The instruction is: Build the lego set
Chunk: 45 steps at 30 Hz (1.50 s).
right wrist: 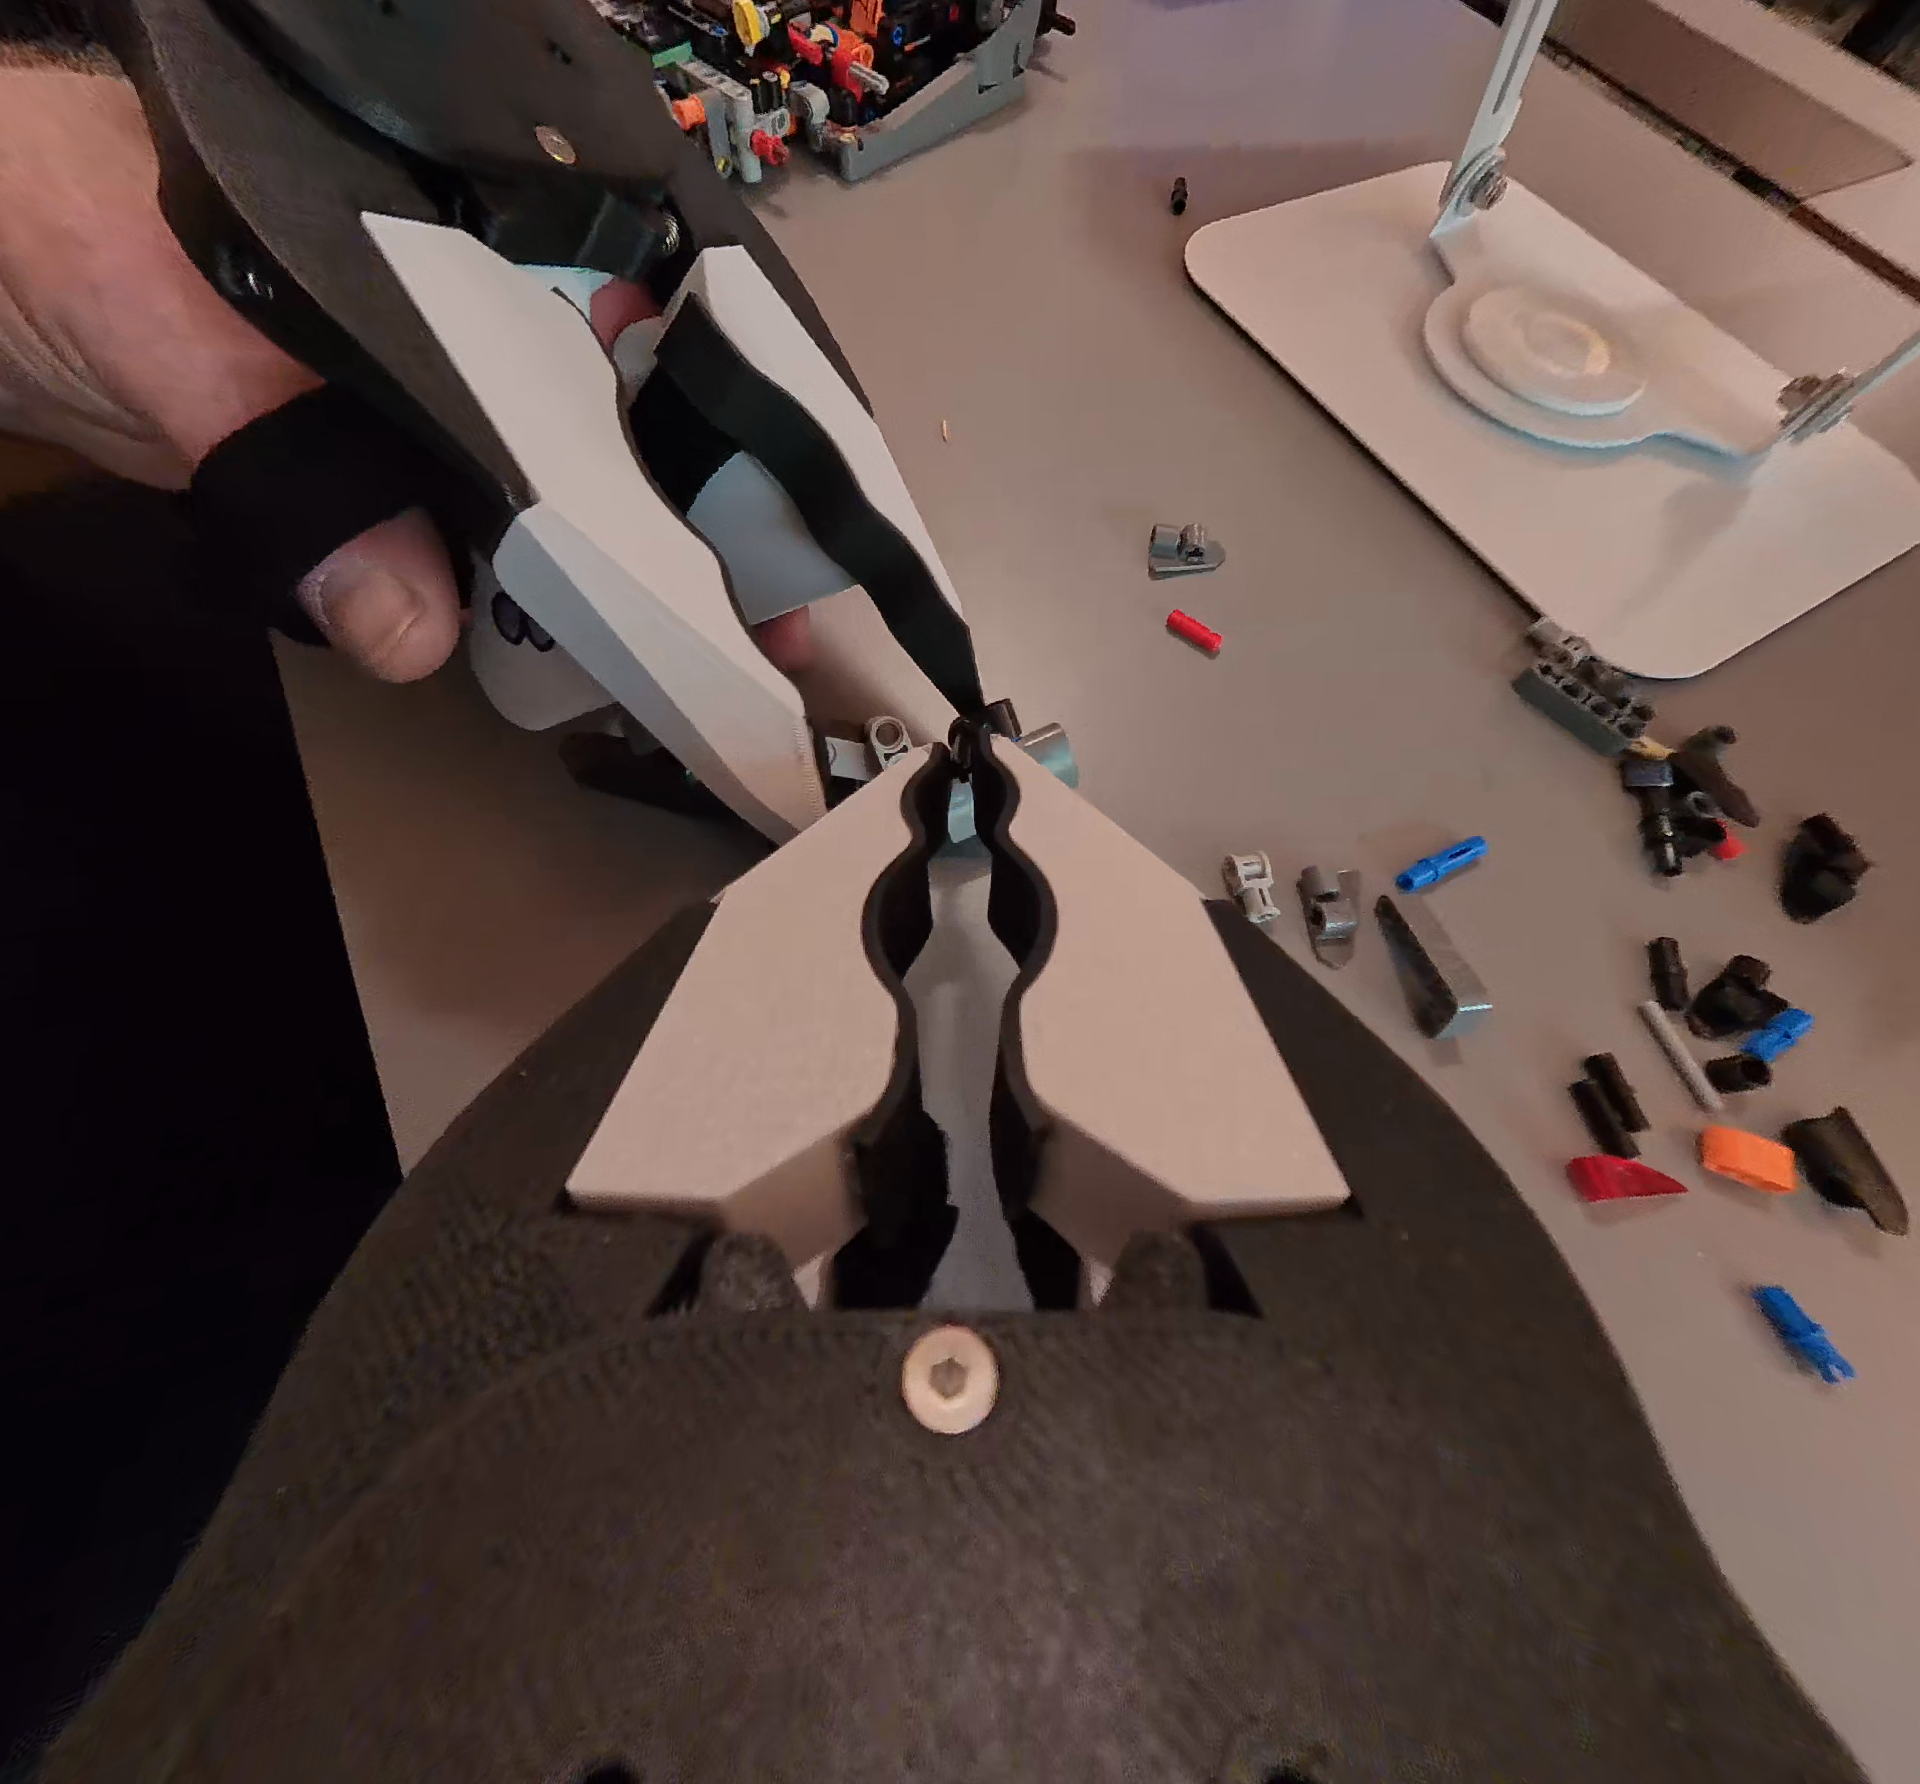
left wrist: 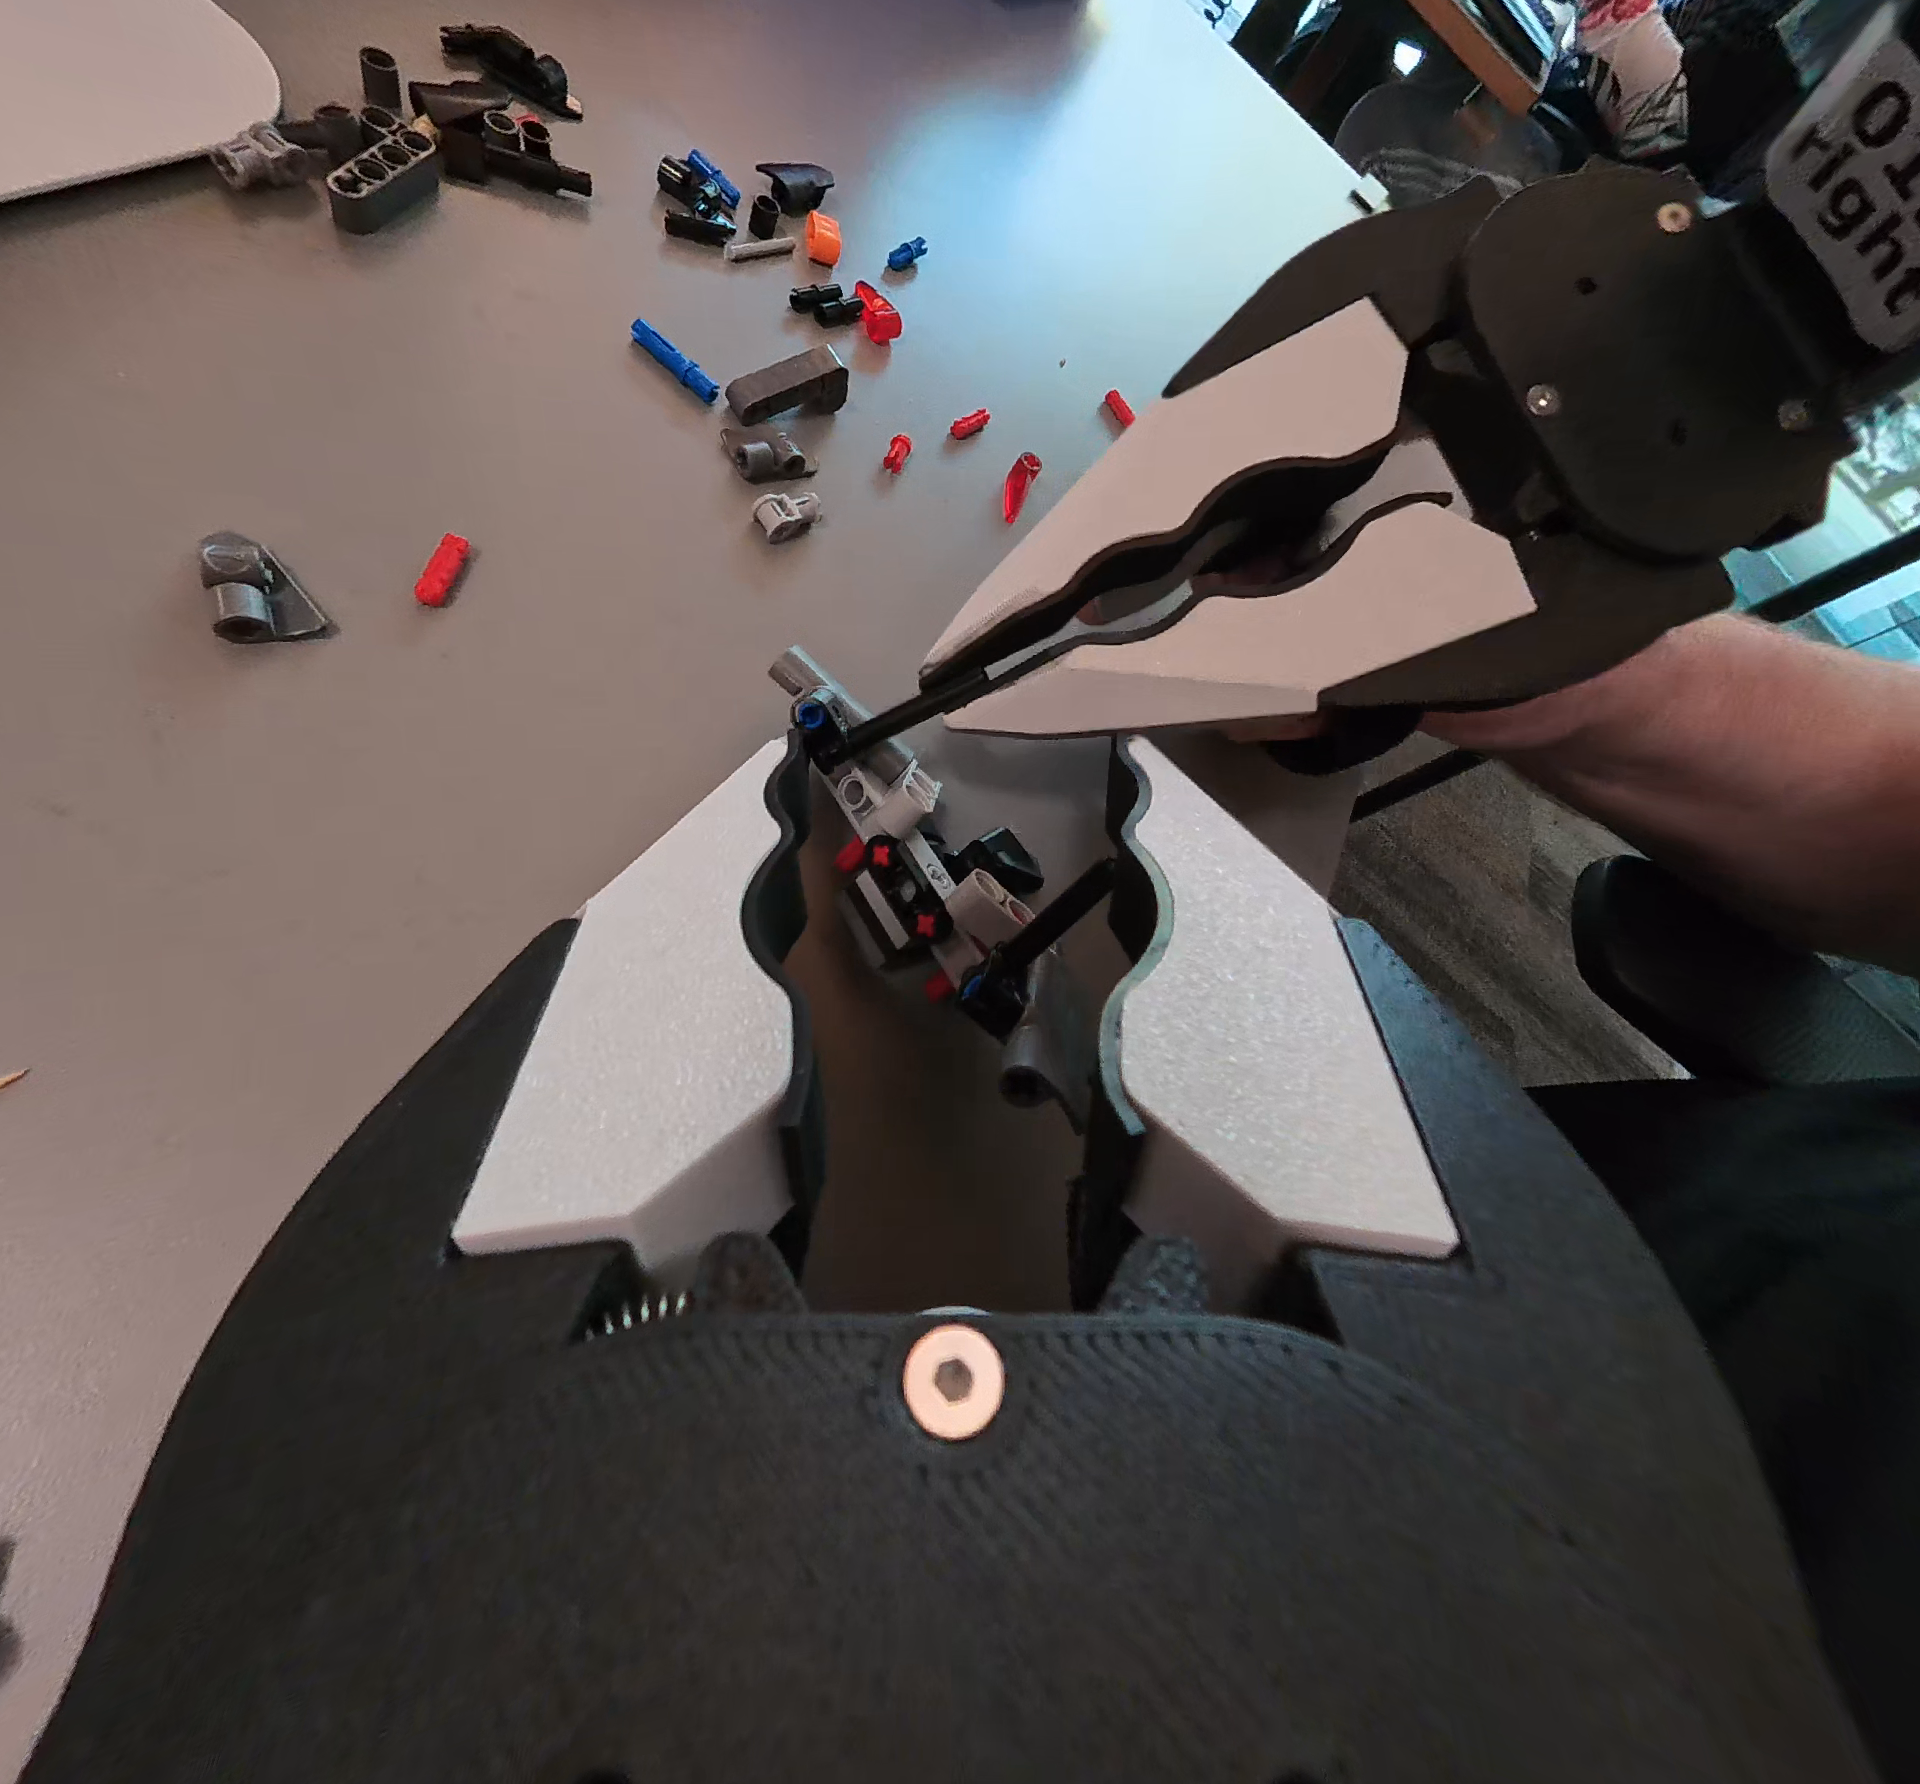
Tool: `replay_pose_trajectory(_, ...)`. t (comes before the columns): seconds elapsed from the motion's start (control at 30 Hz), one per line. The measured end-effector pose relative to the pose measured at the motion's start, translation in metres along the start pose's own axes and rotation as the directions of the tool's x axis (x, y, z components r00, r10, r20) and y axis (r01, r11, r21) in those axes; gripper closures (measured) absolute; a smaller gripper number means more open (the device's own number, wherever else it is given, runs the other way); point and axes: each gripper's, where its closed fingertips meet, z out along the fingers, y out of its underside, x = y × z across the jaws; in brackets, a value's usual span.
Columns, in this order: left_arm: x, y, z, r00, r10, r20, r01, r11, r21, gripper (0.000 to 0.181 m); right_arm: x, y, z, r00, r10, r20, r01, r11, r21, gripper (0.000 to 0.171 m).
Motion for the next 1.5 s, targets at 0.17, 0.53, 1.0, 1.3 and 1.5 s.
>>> replay_pose_trajectory(0.17,0.0011,0.0022,0.0008,1.000,0.016,0.016,-0.016,1.000,-0.009,0.125,0.0005,0.0021,0.0000,0.993,-0.088,-0.076,0.086,0.996,-0.032,0.170)
replay_pose_trajectory(0.53,-0.0003,0.0022,0.0020,0.999,0.011,0.032,-0.011,1.000,-0.009,0.126,0.0027,0.0038,0.0009,0.992,-0.092,-0.088,0.087,0.995,-0.050,0.171)
replay_pose_trajectory(1.0,-0.0002,0.0016,0.0021,1.000,-0.004,0.019,0.004,1.000,-0.007,0.123,0.0034,0.0041,0.0024,0.996,-0.063,-0.069,0.061,0.998,-0.032,0.171)
replay_pose_trajectory(1.3,-0.0007,0.0007,0.0023,1.000,-0.026,0.008,0.026,1.000,-0.002,0.124,0.0037,0.0042,0.0029,0.998,-0.043,-0.042,0.043,0.999,-0.016,0.171)
replay_pose_trajectory(1.5,0.0000,0.0009,0.0025,0.999,-0.035,-0.005,0.035,0.999,-0.004,0.124,0.0031,0.0040,0.0028,0.999,-0.039,-0.029,0.038,0.999,-0.012,0.171)
